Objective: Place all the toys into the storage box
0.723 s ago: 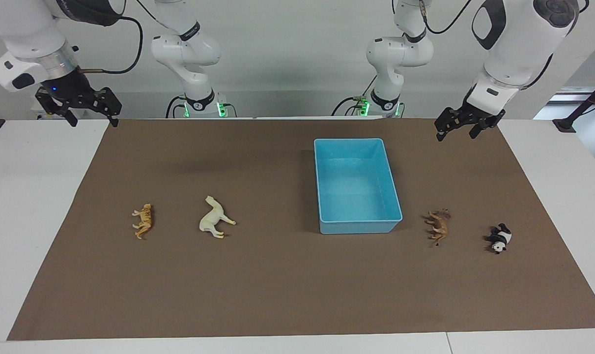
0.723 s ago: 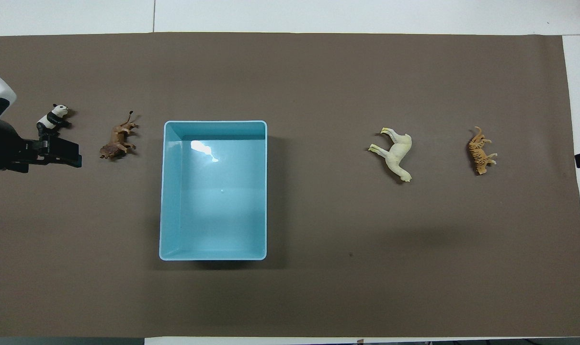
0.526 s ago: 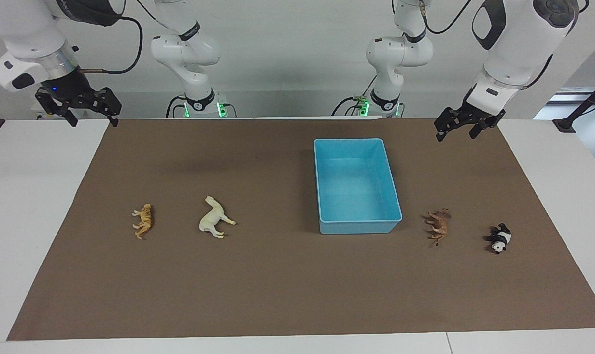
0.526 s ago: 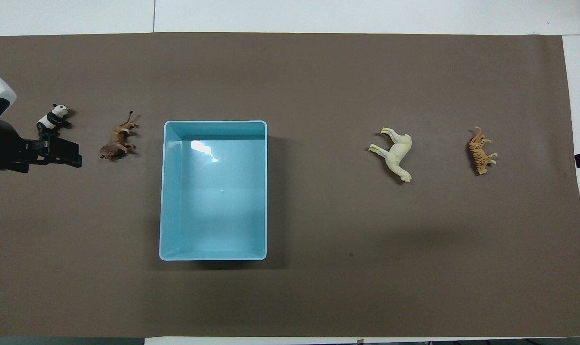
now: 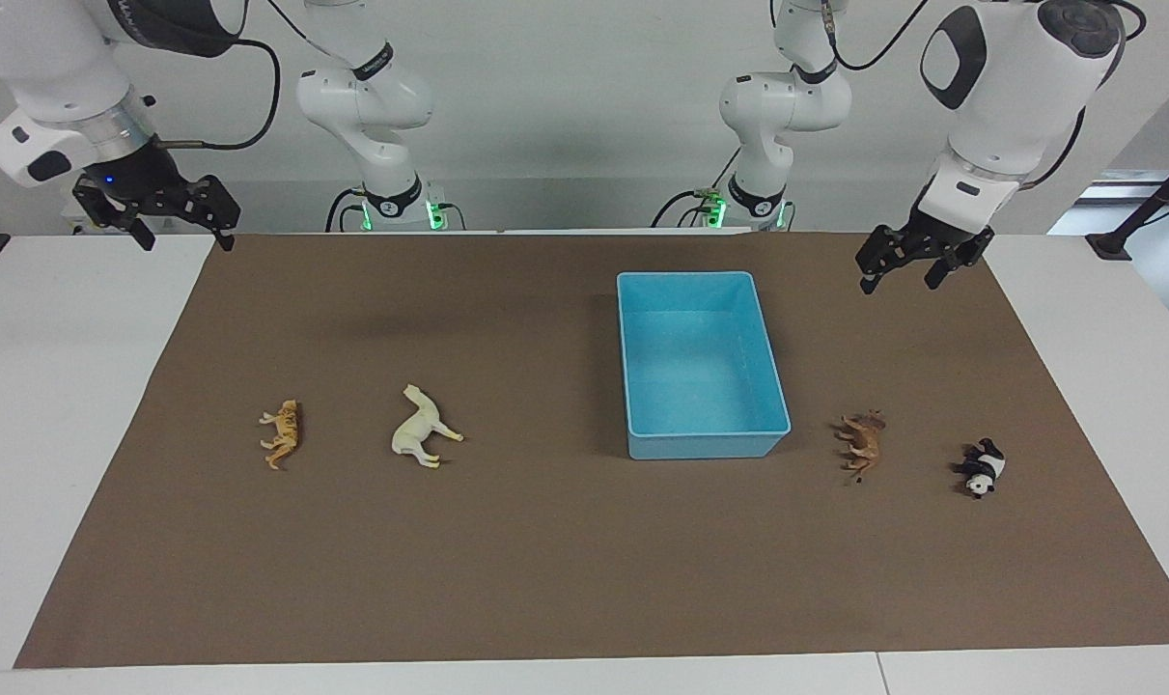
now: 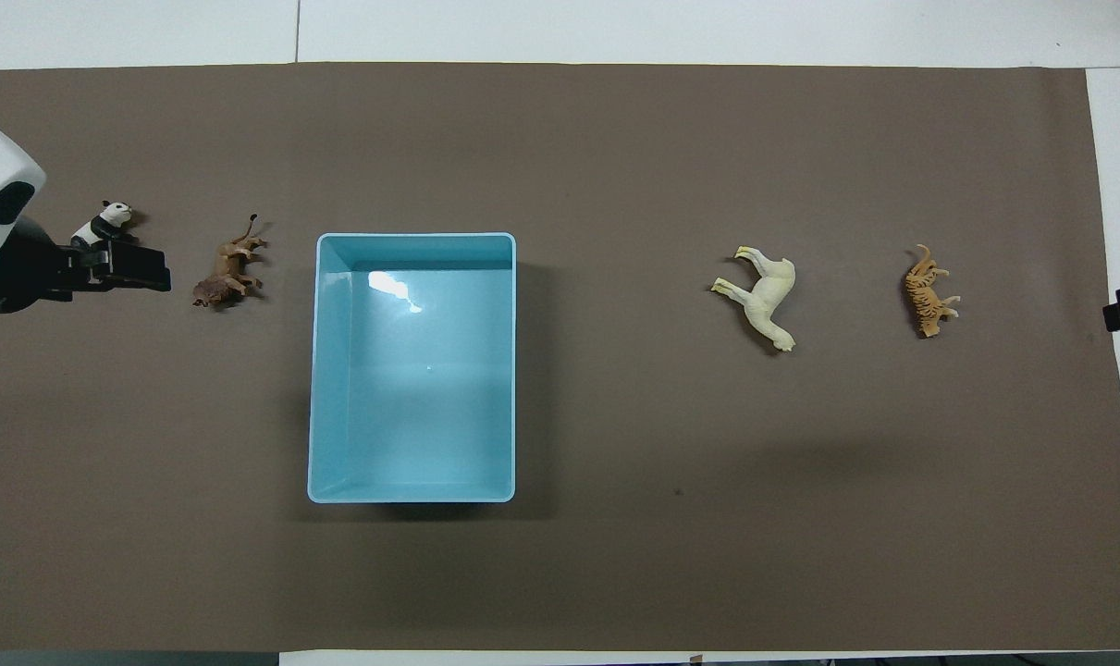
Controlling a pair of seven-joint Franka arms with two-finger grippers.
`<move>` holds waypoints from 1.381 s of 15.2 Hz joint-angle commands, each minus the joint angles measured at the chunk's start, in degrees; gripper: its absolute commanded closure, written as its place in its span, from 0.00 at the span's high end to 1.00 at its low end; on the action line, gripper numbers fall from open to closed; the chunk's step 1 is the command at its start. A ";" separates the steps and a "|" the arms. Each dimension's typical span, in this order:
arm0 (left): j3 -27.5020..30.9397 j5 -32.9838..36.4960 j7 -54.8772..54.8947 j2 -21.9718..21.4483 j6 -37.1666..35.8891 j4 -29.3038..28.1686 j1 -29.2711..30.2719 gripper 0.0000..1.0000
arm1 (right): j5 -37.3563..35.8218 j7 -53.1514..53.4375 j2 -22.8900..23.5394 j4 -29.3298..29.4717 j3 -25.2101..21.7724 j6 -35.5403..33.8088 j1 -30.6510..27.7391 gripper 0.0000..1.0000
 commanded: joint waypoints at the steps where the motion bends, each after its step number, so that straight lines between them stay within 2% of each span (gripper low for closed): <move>1: -0.29 -0.81 6.95 1.24 10.77 -7.49 2.15 1.00 | -0.16 0.06 -0.77 -7.05 0.41 6.55 -1.04 1.00; 3: -0.29 -0.81 9.88 6.08 17.59 -7.92 2.51 1.00 | -0.25 -0.12 1.51 -10.65 0.50 12.17 -0.77 1.00; 7: -0.29 -0.28 10.32 13.56 30.36 -8.81 3.39 1.00 | -0.16 -3.37 11.08 -12.69 0.50 24.65 -0.95 1.00; 9: -0.29 4.08 13.03 15.76 33.97 -8.81 4.00 1.00 | -0.16 -3.28 13.90 -15.84 0.50 33.34 -0.86 1.00; 11: -0.29 9.28 12.96 18.30 36.00 -8.46 4.71 1.00 | -0.16 -3.28 17.32 -16.91 0.50 37.77 -0.95 1.00; 14: -0.11 12.46 13.48 20.86 36.80 -9.07 4.79 1.00 | -0.16 -3.28 21.55 -17.52 0.50 42.43 -0.95 1.00; 18: -0.29 12.55 21.90 21.39 34.78 -9.69 6.11 1.00 | -0.16 -6.09 21.91 -19.55 0.50 44.19 -0.34 1.00; 21: -0.29 12.55 27.19 22.54 35.48 -9.60 7.08 1.00 | -0.16 -6.36 22.17 -21.91 0.50 48.05 -0.25 1.00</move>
